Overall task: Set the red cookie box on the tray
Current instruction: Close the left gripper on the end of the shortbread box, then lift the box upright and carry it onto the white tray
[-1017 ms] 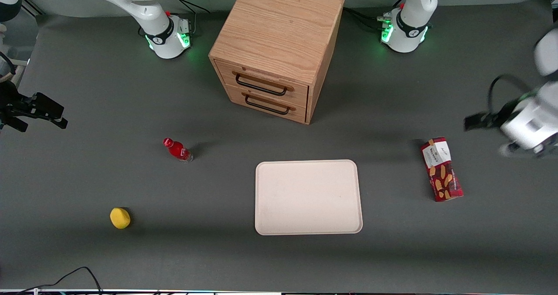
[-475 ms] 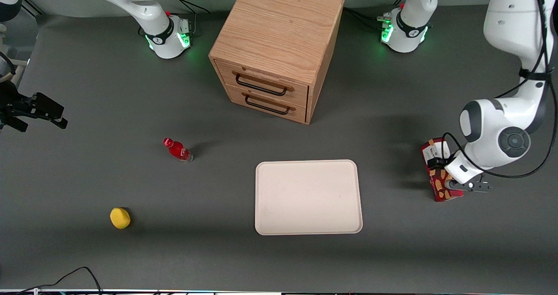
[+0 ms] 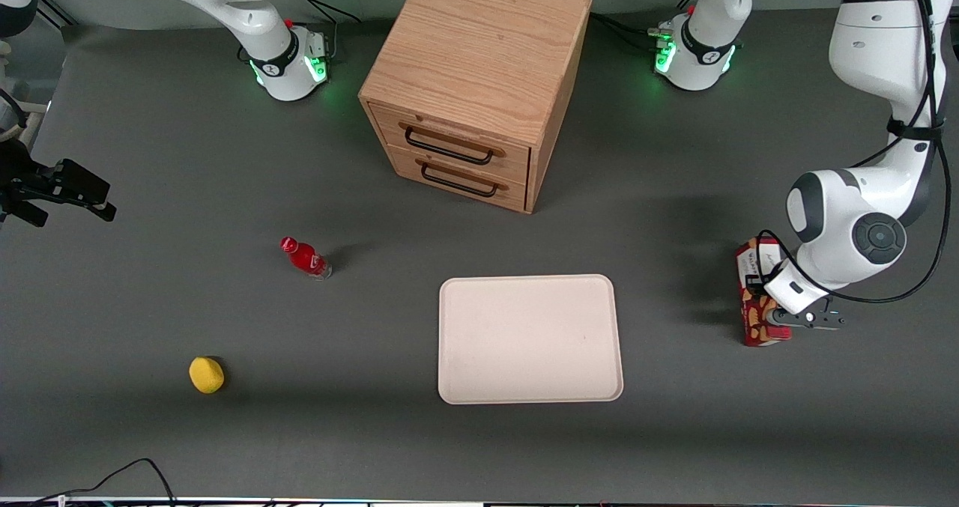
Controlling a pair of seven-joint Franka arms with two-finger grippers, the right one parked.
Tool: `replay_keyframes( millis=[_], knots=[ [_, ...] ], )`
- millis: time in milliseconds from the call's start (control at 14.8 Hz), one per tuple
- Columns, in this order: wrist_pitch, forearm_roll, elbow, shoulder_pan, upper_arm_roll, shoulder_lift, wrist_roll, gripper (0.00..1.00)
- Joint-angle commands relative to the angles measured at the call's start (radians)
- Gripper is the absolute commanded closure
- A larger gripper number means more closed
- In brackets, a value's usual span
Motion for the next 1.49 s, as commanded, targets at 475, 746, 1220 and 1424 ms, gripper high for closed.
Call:
replay_keyframes(
  millis=[475,746,1220,1424],
  knots=[
    [-0.812,-0.04,0.472,-0.026,-0.061,-0.219,-0.148,1.0],
    [-0.822,-0.037,0.522,-0.029,-0.311,-0.173,-0.477,1.0],
    [-0.184,0.277,0.492,-0.067,-0.474,0.22,-0.748,1.0],
    [-0.047,0.392,0.446,-0.064,-0.463,0.287,-0.766,1.0]
  ],
)
